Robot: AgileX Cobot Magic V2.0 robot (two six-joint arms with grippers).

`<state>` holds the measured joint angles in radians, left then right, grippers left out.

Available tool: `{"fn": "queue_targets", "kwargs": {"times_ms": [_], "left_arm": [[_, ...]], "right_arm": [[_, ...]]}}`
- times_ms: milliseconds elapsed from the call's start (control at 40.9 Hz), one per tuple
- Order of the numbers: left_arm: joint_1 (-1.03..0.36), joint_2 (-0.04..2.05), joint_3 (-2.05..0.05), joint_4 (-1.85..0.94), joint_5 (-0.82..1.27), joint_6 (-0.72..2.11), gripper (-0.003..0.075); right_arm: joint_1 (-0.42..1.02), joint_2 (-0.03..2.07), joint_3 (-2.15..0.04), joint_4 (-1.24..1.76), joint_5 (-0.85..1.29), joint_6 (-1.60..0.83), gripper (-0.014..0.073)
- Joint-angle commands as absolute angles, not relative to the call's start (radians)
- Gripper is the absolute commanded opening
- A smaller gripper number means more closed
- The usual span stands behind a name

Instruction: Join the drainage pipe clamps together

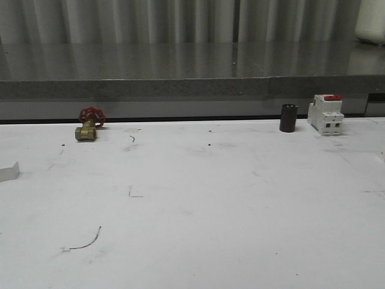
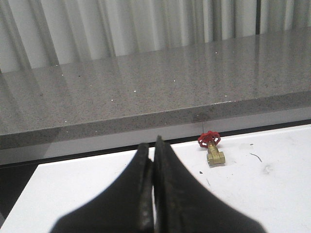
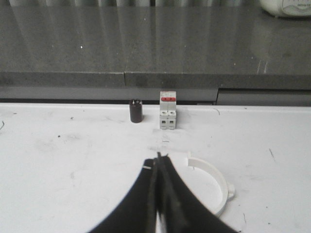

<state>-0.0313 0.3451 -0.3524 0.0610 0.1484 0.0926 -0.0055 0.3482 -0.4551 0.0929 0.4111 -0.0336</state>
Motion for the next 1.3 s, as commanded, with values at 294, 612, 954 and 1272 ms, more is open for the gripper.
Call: {"fn": "queue_targets", "kwargs": {"times_ms": [294, 612, 954, 1272], "left_arm": [[-0.03, 0.368, -0.393, 0.011, 0.086, 0.096, 0.062], [-0.03, 0.38, -0.399, -0.016, 0.113, 0.096, 0.0587], [0.065, 0.753, -0.588, -0.021, 0.418, 0.074, 0.0573], [0.161, 1.189, -0.774, -0.092, 0.519, 0.105, 0.0564]], "right_arm": [[-0.01, 0.387, -0.493, 0.062, 0.354, -0.039, 0.0565], [-0.01, 0.387, -0.491, 0.062, 0.354, -0.039, 0.0643], [-0.01, 0.387, -0.491, 0.062, 0.354, -0.039, 0.0643], [-0.01, 0.387, -0.491, 0.062, 0.354, -0.039, 0.0643]]}}
